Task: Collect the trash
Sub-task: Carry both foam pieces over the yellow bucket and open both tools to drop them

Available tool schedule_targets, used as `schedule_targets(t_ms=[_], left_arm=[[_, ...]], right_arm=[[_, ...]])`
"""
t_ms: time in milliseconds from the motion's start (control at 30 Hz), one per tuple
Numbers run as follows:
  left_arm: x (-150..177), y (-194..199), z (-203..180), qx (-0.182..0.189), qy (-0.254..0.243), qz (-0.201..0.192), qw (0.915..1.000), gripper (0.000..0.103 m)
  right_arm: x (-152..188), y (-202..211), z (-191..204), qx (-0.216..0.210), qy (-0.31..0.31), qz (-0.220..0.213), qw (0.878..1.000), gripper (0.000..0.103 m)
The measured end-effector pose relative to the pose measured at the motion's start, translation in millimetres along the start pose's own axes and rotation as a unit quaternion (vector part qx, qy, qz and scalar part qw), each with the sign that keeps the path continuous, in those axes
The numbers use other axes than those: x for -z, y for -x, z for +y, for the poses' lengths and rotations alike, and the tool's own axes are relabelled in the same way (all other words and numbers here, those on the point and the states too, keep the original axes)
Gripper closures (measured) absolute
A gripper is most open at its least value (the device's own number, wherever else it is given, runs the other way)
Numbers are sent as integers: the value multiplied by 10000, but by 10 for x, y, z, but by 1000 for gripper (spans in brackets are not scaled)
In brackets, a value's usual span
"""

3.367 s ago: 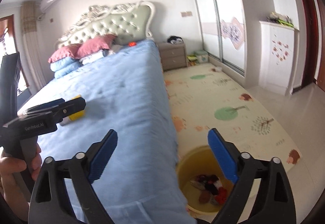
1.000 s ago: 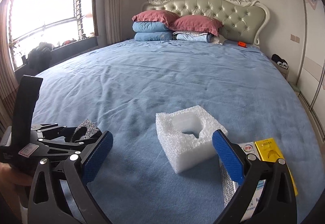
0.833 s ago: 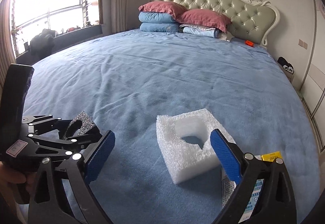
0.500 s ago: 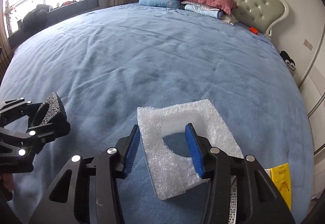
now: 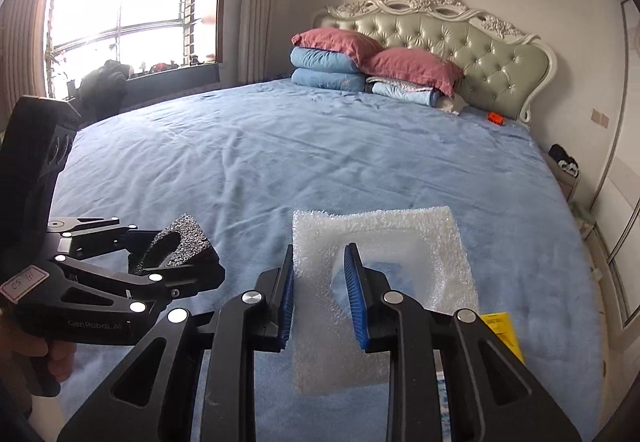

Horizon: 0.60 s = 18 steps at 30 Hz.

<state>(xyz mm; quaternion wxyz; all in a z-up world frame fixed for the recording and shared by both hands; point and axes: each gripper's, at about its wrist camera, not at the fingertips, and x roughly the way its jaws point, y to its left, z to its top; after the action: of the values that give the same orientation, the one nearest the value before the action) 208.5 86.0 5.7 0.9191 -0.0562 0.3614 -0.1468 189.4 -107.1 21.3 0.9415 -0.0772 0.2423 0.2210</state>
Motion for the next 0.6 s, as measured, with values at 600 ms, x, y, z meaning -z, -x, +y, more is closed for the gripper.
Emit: schedule_targets(t_ms=[600], left_arm=[[321, -121, -2162, 1267, -1123, 381, 9848, 38]], right_arm=[[982, 1842, -1189, 1083, -766, -399, 9904, 79]])
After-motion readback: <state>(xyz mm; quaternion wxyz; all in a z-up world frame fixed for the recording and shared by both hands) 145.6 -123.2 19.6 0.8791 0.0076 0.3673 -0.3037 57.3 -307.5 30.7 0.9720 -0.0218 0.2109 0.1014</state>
